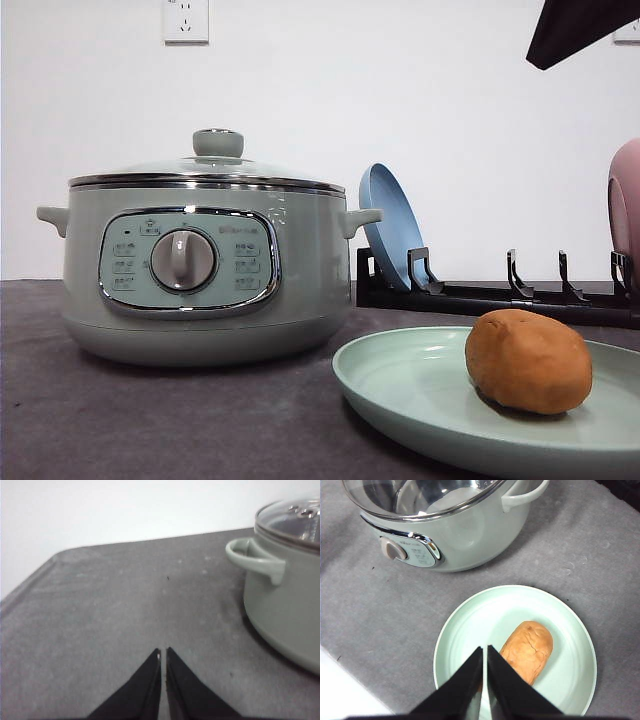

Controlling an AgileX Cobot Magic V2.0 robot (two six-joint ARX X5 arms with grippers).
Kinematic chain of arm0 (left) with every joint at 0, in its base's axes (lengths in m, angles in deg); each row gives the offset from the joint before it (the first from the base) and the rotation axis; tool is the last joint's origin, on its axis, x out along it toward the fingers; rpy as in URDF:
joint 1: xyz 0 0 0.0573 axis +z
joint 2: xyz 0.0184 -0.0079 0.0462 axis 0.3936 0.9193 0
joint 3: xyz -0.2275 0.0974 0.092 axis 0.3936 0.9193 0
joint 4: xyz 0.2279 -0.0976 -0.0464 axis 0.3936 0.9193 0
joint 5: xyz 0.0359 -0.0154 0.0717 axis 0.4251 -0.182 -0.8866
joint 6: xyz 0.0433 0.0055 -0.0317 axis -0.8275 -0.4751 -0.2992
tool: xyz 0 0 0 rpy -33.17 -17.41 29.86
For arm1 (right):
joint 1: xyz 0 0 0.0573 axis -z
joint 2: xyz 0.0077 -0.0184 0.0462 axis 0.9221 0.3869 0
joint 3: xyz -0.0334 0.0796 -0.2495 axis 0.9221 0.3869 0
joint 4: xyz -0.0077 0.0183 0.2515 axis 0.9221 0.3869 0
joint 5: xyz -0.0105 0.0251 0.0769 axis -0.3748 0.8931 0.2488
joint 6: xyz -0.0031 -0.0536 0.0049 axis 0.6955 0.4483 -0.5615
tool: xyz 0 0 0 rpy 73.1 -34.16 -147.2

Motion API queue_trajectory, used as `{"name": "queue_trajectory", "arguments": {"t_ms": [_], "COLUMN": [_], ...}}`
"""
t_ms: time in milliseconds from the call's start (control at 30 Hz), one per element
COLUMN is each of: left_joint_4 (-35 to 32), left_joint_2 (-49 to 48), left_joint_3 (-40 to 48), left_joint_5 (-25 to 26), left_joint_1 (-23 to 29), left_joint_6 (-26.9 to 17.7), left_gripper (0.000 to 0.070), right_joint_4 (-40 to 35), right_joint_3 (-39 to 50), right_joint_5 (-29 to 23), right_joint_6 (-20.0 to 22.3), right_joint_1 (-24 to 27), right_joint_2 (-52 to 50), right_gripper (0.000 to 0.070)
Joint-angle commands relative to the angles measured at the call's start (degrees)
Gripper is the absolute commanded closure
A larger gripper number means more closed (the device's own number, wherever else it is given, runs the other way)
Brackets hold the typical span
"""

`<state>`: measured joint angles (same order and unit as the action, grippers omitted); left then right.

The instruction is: Transfer potato from steamer to green plate

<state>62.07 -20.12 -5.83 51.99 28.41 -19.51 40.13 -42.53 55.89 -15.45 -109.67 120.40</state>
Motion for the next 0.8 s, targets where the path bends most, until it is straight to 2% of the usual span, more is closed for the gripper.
{"name": "queue_trajectory", "arguments": {"t_ms": [0, 767], "left_joint_4": [0.6, 0.5], "left_joint_2": [-0.1, -0.1], "left_joint_3": [1.2, 1.2], "left_joint_5": [-0.1, 0.0], "left_joint_1": [0.2, 0.2], "left_joint_6": [0.1, 0.2], "left_gripper": [0.0690, 0.0690], "right_joint_4": [-0.3, -0.3], "right_joint_3": [-0.7, -0.7], "right_joint_5": [-0.2, -0.2], "right_joint_6": [0.4, 0.4], "right_joint_1": [-0.5, -0.5], "right_joint_2": [0.2, 0.2], "right_gripper": [0.0700, 0.0700]}}
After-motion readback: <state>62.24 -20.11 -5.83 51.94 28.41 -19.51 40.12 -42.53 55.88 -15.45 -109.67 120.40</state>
